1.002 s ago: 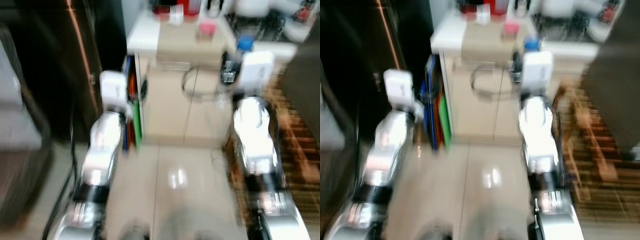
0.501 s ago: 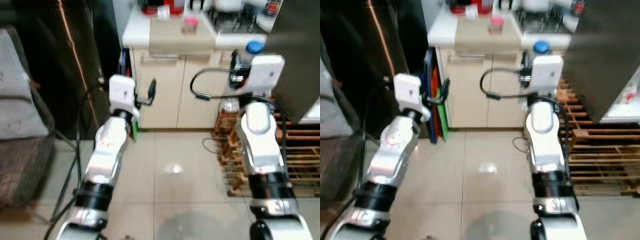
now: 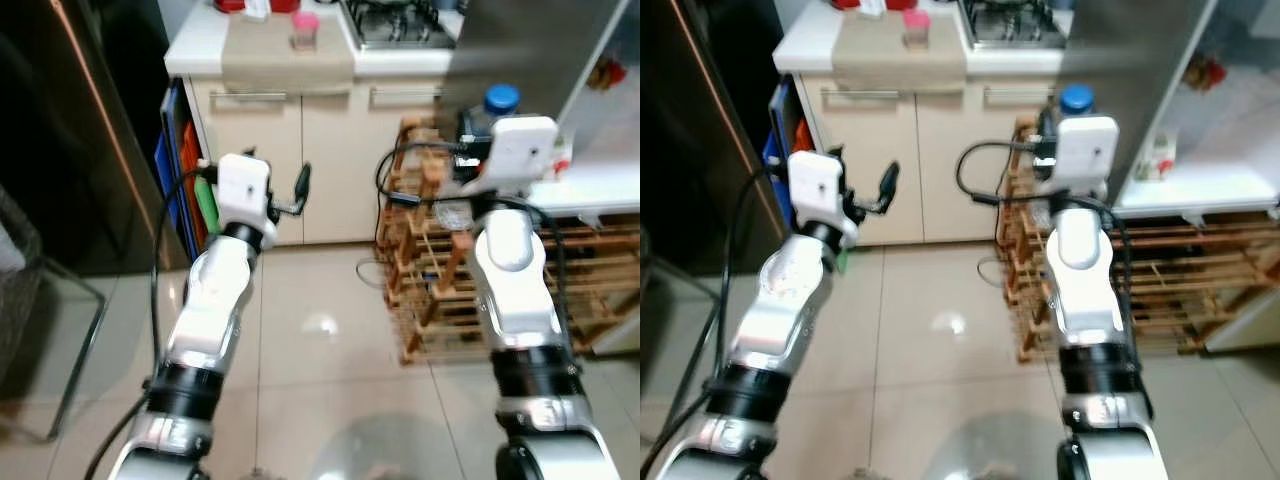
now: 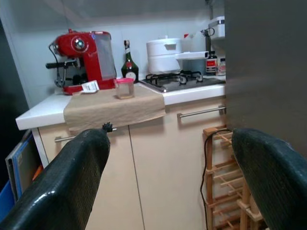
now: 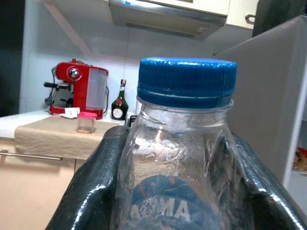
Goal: Restocking fridge
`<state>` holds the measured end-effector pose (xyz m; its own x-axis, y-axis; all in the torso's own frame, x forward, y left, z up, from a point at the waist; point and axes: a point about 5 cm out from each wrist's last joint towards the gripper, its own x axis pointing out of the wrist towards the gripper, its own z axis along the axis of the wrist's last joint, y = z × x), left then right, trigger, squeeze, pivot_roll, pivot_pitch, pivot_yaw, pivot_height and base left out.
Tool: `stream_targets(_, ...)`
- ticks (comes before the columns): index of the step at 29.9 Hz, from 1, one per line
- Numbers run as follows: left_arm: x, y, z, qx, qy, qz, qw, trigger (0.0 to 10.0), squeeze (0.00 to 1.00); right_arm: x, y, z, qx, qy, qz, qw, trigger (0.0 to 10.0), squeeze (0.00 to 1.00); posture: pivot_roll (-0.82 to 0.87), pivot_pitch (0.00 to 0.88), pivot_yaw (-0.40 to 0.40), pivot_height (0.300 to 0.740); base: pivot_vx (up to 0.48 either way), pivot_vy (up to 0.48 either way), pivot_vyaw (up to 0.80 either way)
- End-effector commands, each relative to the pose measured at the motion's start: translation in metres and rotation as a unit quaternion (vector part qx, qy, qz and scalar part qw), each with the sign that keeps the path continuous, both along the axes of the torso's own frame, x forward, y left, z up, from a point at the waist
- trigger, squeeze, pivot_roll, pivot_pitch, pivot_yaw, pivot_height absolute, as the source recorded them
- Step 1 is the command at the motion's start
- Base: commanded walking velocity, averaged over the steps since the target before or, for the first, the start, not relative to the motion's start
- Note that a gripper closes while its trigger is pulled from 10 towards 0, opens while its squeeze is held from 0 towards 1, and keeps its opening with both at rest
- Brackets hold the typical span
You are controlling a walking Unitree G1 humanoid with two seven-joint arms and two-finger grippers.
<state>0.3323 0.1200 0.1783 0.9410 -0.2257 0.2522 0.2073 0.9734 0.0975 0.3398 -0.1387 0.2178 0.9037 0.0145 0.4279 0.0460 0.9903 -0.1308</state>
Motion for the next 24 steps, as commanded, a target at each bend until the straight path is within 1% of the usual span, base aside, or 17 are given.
stream_targets(1,0.0,-0.007,0.005,0.001,-0.009,-0.012,1.0,10.0,0.0,0.0,-0.008,0.007,0.0,-0.015,-0.01,1.0,10.0,0.0,-0.06,0.0,0.05,0.74,0.0,-0.458,0.0)
stream_targets(8,0.002,-0.005,0.003,0.002,-0.003,-0.005,1.0,10.0,0.0,0.0,-0.009,0.007,-0.004,-0.014,-0.011,1.0,10.0,0.0,-0.06,0.0,0.048,0.74,0.0,-0.441,0.0)
stream_targets(15,0.003,-0.001,0.002,0.005,0.003,0.004,1.0,10.0,0.0,-0.002,-0.01,0.006,-0.006,-0.012,-0.013,1.0,10.0,0.0,-0.06,0.0,0.049,0.74,0.256,-0.403,0.0)
stream_targets(19,0.003,0.001,0.001,0.008,0.007,0.012,1.0,10.0,0.0,-0.006,-0.013,0.001,-0.005,-0.005,-0.015,1.0,10.0,0.0,-0.06,0.0,0.043,0.74,0.259,-0.401,0.0)
stream_targets(24,0.004,0.002,0.0,0.008,0.009,0.015,1.0,10.0,0.0,-0.011,-0.007,-0.006,-0.005,0.004,-0.006,1.0,10.0,0.0,-0.06,0.0,0.047,0.74,0.259,-0.401,0.0)
